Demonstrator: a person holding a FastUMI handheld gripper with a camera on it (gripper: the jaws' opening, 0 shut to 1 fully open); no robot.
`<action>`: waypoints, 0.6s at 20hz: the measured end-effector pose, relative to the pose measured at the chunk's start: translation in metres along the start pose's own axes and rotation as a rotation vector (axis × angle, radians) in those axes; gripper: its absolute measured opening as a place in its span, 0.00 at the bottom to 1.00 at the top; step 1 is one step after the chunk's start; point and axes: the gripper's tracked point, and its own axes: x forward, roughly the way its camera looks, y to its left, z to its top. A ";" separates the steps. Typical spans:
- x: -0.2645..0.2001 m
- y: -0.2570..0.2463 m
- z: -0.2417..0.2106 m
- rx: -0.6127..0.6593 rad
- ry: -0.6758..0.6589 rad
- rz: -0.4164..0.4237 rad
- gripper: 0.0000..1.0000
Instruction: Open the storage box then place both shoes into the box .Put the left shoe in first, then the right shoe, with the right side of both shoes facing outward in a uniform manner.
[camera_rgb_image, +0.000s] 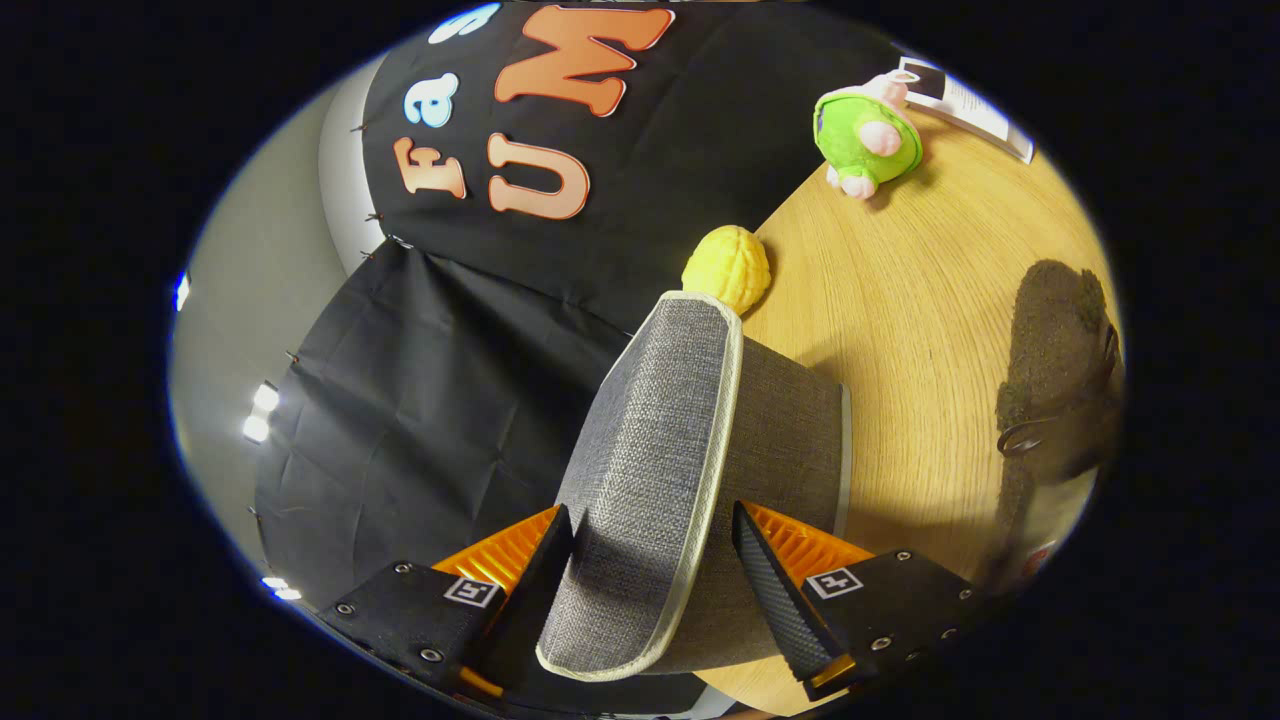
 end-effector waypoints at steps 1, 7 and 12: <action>-0.002 0.003 0.001 0.008 -0.004 0.012 0.95; -0.030 0.038 0.020 0.024 -0.063 0.123 0.75; -0.024 0.036 0.024 0.010 -0.078 0.119 0.53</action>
